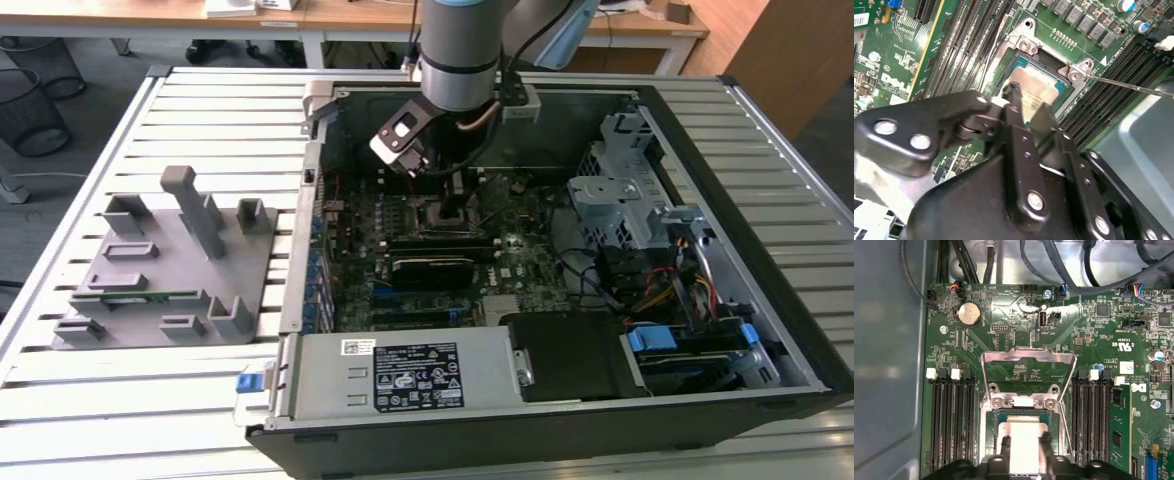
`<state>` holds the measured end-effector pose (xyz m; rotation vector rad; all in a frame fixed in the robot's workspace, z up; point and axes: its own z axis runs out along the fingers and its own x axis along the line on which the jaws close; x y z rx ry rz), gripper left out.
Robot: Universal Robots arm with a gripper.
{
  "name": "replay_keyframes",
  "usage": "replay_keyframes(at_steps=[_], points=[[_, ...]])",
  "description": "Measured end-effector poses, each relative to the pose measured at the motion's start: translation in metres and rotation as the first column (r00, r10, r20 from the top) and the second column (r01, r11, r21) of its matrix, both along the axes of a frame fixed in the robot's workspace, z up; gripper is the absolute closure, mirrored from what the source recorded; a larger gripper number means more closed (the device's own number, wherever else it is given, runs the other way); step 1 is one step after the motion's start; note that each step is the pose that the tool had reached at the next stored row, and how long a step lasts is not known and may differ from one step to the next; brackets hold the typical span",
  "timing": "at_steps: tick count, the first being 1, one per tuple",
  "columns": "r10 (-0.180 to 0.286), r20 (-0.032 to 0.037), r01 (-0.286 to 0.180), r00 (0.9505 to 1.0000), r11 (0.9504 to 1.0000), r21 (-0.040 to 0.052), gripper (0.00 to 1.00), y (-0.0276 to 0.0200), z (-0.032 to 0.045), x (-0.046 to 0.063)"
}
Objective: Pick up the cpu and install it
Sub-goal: 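Place the cpu into insertion slot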
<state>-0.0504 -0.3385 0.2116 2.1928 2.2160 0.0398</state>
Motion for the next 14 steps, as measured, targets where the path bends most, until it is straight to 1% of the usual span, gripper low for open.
replay_keyframes(at_steps=[1,3,4,6,8,14], points=[[0.0,0.0,0.0,1.0,1.0,0.0,0.64,0.0,0.0004,0.0],[0.0,0.0,0.0,1.0,1.0,0.0,0.76,0.0,0.001,0.0],[0.0,0.0,0.0,1.0,1.0,0.0001,0.76,0.0,0.0012,0.0],[0.0,-0.0001,0.0,1.0,1.0,-0.0002,0.88,0.0,0.002,0.0],[0.0,-0.0002,0.0,1.0,1.0,-0.0002,0.89,0.0,0.0028,0.0],[0.0,-0.0001,0.0,1.0,1.0,-0.0001,0.89,0.0,0.0045,0.0]])
